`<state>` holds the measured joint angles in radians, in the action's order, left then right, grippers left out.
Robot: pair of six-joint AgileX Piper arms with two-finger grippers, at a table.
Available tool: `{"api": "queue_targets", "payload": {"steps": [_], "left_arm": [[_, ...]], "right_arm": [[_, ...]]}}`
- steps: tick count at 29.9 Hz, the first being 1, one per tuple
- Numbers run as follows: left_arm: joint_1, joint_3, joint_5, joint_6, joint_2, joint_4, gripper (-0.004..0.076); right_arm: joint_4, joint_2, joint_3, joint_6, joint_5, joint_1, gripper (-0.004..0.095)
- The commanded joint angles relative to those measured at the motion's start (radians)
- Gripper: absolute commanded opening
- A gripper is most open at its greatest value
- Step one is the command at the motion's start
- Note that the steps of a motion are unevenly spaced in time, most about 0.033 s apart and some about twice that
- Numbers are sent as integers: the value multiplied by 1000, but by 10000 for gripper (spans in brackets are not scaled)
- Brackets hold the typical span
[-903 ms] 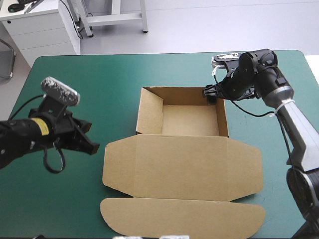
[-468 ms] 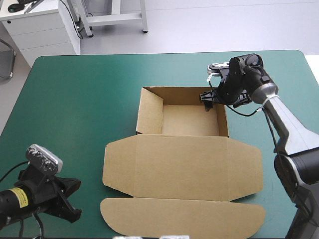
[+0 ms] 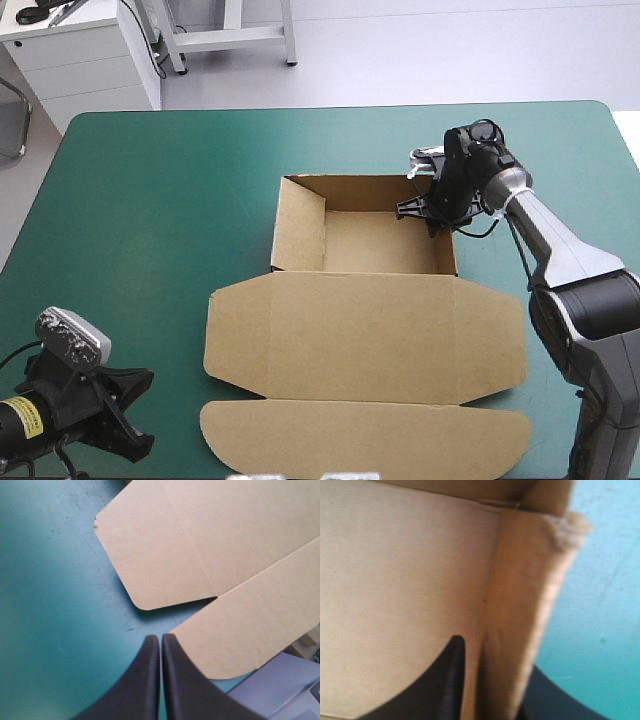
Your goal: Fold the box
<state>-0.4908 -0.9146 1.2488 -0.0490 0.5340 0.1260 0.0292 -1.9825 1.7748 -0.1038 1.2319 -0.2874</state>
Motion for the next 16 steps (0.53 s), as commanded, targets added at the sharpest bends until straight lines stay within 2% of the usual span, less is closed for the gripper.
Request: {"api": "queue_targets", "payload": {"steps": [1,9,16], "left_arm": [[0,-24,6,7,7,-12,-8],[0,-23,6,7,7,-16,-8],[0,-23,-23,7,7,-16,-8]], "right_arm": [[-2,56,31,7,9,3,-11],[-53,56,33,13,-1,3,-20],[-212,56,124,51,-2,63,-20]]}}
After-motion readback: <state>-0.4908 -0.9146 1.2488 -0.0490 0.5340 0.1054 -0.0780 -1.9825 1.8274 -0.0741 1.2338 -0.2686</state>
